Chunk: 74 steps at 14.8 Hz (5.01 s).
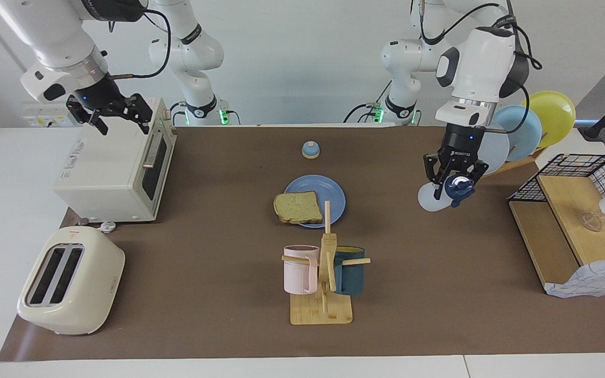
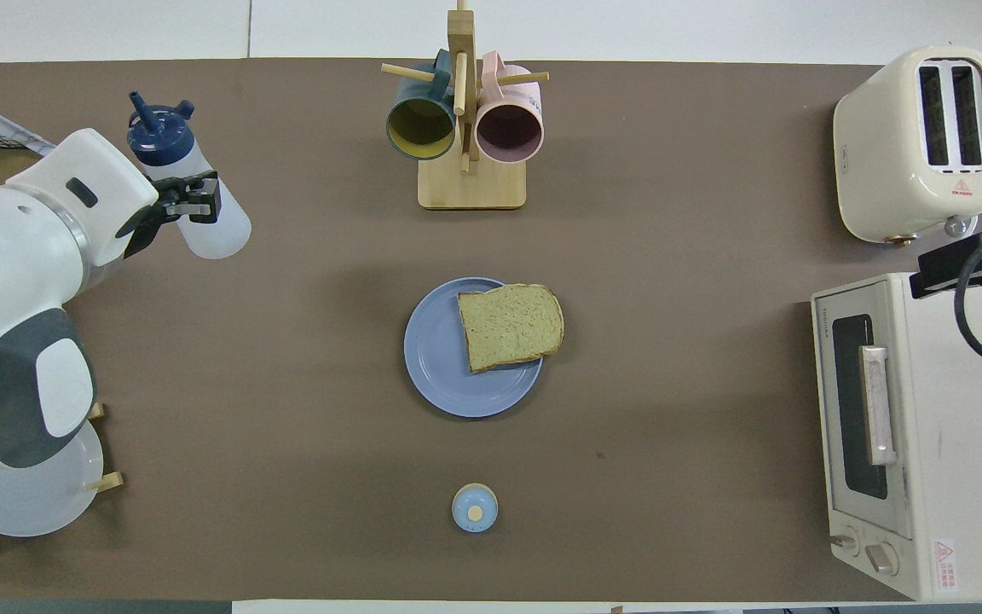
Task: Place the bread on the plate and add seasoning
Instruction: 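Set the white bottle upright on the table beyond the plate, then open the left gripper and withdraw it from the bottle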
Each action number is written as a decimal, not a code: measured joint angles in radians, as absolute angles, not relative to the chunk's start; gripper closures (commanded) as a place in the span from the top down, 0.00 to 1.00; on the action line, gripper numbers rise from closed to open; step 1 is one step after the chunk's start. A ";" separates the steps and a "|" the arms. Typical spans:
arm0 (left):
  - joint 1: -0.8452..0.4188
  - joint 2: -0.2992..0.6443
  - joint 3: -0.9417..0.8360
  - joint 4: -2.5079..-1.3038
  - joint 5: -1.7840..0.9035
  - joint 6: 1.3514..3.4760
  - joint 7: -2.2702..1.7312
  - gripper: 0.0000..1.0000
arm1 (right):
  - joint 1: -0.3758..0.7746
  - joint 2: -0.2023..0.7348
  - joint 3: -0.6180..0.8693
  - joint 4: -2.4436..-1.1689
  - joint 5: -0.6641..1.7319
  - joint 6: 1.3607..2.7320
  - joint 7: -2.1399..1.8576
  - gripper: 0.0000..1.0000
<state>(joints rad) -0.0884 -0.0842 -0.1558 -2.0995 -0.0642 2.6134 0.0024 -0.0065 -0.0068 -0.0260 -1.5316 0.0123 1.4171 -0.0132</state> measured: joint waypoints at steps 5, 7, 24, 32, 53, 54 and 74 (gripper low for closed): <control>-0.088 0.002 -0.156 -2.222 -0.064 2.919 0.002 0.22 | -0.006 -0.007 -0.026 -1.532 0.012 1.417 -0.013 1.00; -0.090 0.034 -0.157 -2.260 -0.064 3.013 0.002 0.22 | -0.006 -0.007 -0.026 -1.532 0.012 1.417 -0.013 1.00; -0.113 0.250 -0.152 -2.338 -0.064 3.475 0.076 0.23 | -0.006 -0.007 -0.026 -1.532 0.012 1.417 -0.013 1.00; -0.113 0.291 -0.151 -2.335 -0.064 3.482 0.079 0.48 | -0.006 -0.007 -0.026 -1.532 0.012 1.417 -0.013 1.00; -0.112 0.265 -0.148 -2.423 -0.064 3.486 0.082 1.00 | -0.006 -0.007 -0.026 -1.532 0.012 1.417 -0.013 1.00; -0.112 0.249 -0.148 -2.440 -0.064 3.486 0.082 1.00 | -0.006 -0.007 -0.026 -1.532 0.012 1.417 -0.013 1.00; -0.083 -0.235 -0.132 -2.174 -0.064 2.266 0.083 1.00 | -0.006 -0.007 -0.026 -1.532 0.012 1.417 -0.013 1.00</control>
